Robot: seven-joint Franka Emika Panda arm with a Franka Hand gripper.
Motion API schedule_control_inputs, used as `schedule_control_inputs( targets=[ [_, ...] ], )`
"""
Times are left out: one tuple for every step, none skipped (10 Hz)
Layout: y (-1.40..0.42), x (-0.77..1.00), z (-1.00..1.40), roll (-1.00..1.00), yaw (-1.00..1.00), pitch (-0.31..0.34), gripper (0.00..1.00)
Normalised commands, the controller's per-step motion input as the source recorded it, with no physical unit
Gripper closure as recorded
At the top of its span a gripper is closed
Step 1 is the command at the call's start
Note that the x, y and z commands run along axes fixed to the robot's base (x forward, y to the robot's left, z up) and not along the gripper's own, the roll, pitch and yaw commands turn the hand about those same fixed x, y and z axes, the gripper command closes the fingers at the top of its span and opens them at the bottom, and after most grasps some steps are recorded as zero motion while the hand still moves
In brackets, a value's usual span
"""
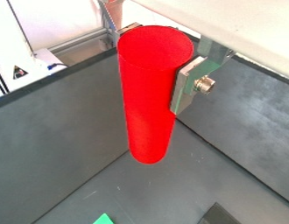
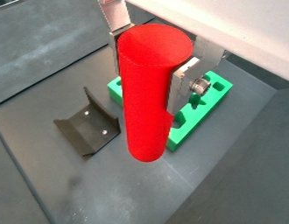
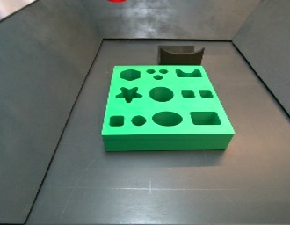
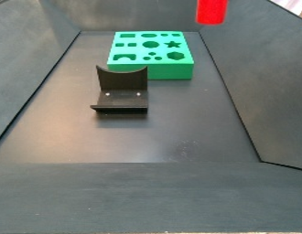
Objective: Pick up the round object. Move up. Move to above the board. Insert the round object.
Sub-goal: Move to above the board.
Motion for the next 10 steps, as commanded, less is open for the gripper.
schedule_control_inputs(
  targets=[
    [-1.0, 0.26, 0.01, -0.1, -0.22, 0.077, 1.0],
    [-1.0, 0.27, 0.01, -0.08, -0.14, 0.077, 1.0],
    [-1.0, 0.28, 0.02, -0.1, -0.07, 0.088, 1.0],
    [-1.0, 0.28, 0.02, -0.05, -0.03, 0.091, 1.0],
    [-1.0, 0.3, 0.02, -0.02, -0.01, 0.098, 1.0],
    [-1.0, 0.3, 0.02, -0.03, -0.01, 0.103, 1.0],
    [-1.0, 0.32, 0.03, 0.0, 0.0, 0.109, 1.0],
    [-1.0, 0.33, 0.04, 0.0, 0.01, 0.115, 1.0],
    [-0.96, 0.36, 0.04, 0.01, 0.0, 0.125, 1.0],
    [-0.78, 0.31, 0.04, 0.02, 0.0, 0.124, 1.0]
  ],
)
